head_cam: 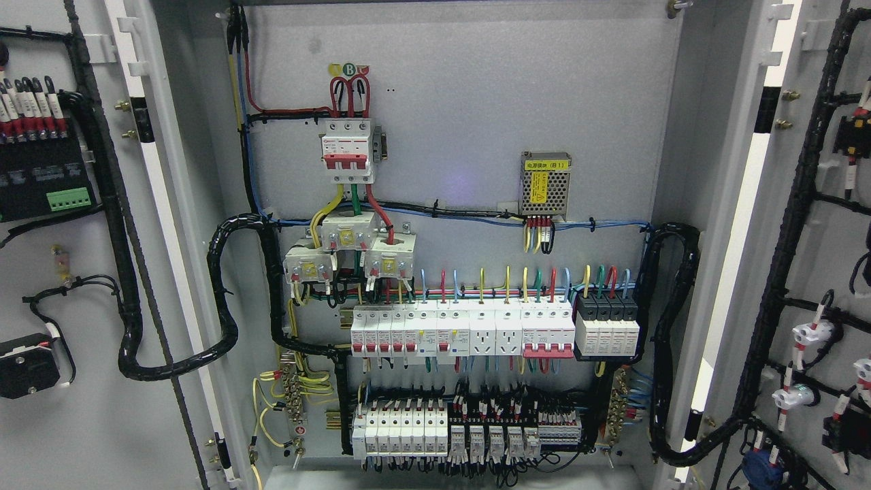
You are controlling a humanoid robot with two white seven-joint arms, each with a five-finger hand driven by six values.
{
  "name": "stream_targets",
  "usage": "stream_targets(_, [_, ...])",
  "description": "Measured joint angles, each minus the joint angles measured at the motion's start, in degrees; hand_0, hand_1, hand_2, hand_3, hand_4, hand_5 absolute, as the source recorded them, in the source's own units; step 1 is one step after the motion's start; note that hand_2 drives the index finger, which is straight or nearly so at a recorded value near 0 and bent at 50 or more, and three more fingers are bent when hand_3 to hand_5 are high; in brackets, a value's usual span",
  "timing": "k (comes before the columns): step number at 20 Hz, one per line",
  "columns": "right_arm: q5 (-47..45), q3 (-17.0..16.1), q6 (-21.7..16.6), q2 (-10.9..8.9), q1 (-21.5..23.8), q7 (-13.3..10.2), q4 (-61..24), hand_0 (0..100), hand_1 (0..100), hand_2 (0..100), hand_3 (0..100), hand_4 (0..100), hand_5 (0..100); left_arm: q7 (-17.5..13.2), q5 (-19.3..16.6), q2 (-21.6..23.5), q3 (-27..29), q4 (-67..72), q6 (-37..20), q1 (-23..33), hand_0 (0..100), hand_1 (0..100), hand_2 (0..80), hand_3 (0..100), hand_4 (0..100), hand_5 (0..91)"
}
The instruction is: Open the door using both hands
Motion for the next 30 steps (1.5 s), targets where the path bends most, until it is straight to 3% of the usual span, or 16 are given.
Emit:
stream_targets(5, [4.02,-1.95,8.51,2.09,-4.62,-2.17,3.77,38,0,0,0,0,0,-0.12,-0.05,-0.35,1.10,5.26,4.32,-2.03,0,0,0.0,0,0,0.0])
stream_targets(10, [5.74,-3.24,13.10,3.53,-7.86,-3.95,6.14,38,0,0,0,0,0,-0.17,-0.07,-0.56,2.23,8.52,8.27,-3.37,0,0,0.0,0,0,0.0])
stream_targets(30, [6.81,-5.05,14.32,6.18,-10.49,-4.45,9.31,38,0,0,0,0,0,-0.35,-0.08,-0.87,3.67,13.02,11.64,-4.73,0,0,0.0,0,0,0.0])
